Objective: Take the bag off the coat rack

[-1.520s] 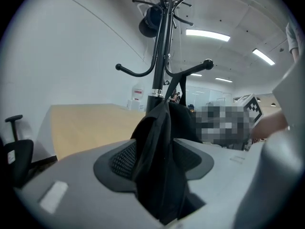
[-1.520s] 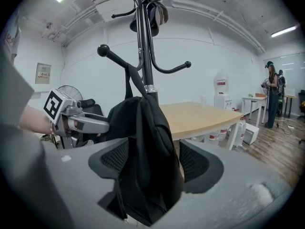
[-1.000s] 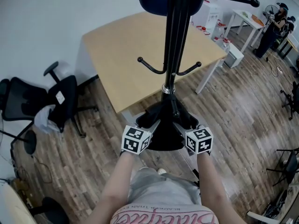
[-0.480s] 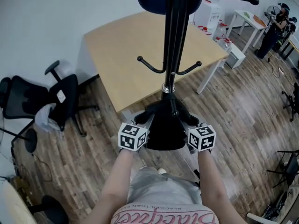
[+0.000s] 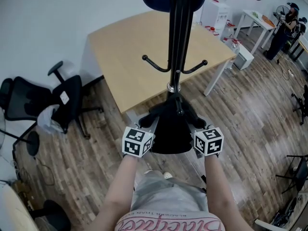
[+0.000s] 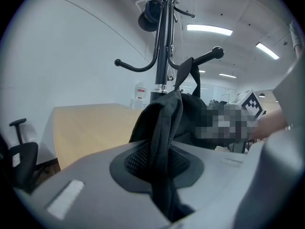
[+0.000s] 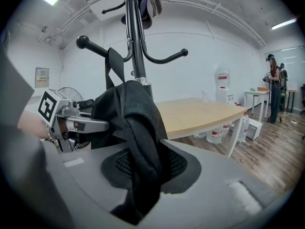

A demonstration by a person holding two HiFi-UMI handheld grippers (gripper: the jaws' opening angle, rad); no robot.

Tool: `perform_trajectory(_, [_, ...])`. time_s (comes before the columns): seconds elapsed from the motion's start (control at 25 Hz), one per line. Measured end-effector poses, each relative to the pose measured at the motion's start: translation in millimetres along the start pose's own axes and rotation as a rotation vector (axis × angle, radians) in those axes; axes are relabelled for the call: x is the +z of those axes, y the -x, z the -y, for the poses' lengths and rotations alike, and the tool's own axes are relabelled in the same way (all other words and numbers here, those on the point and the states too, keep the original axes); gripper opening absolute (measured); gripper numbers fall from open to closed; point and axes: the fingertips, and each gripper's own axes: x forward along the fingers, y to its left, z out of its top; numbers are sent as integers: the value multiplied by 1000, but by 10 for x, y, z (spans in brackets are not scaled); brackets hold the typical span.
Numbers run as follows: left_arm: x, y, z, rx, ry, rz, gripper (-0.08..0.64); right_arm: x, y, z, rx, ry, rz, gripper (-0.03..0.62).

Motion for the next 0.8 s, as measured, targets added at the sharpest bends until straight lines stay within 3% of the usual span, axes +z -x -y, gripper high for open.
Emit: perform_trajectory(0.8, [181,517,306,8,-57,84,63,85,481,-352,-32,27,78,87])
